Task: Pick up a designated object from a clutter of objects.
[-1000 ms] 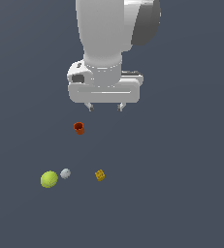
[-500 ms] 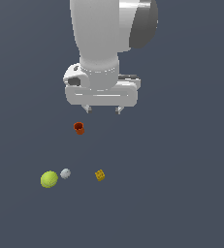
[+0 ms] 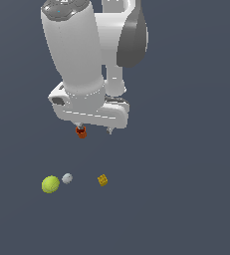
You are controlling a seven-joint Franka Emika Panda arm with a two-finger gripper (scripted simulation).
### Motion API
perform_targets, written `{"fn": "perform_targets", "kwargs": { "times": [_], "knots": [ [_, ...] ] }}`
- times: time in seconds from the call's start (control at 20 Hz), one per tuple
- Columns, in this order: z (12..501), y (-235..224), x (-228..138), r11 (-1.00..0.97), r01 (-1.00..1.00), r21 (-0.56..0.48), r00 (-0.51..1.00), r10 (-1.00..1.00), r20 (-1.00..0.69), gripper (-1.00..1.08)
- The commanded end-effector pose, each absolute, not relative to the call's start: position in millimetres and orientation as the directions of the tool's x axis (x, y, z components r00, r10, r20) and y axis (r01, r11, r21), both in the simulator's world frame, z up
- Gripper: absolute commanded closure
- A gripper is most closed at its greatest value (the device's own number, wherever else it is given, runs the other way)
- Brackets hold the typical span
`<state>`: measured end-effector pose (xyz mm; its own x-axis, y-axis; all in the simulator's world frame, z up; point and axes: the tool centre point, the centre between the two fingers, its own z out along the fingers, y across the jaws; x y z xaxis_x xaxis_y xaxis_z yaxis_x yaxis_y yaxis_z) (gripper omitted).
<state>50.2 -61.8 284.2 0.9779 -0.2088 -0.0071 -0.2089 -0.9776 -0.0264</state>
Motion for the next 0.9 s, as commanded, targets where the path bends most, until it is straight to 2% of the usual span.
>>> {"fn": "perform_targets", "kwargs": {
  "times": [0.0,0.45,0.85],
  "knots": [
    [273,-76,64,-0.963,-0.268,-0.031,0.964,-0.267,-0.009,-0.92],
    [221,-141,110,-0.869,-0.494,-0.035,0.870,-0.493,-0.016,-0.92],
    [165,-201,138,-0.748,-0.664,-0.023,0.748,-0.663,-0.015,-0.92]
  ]
}}
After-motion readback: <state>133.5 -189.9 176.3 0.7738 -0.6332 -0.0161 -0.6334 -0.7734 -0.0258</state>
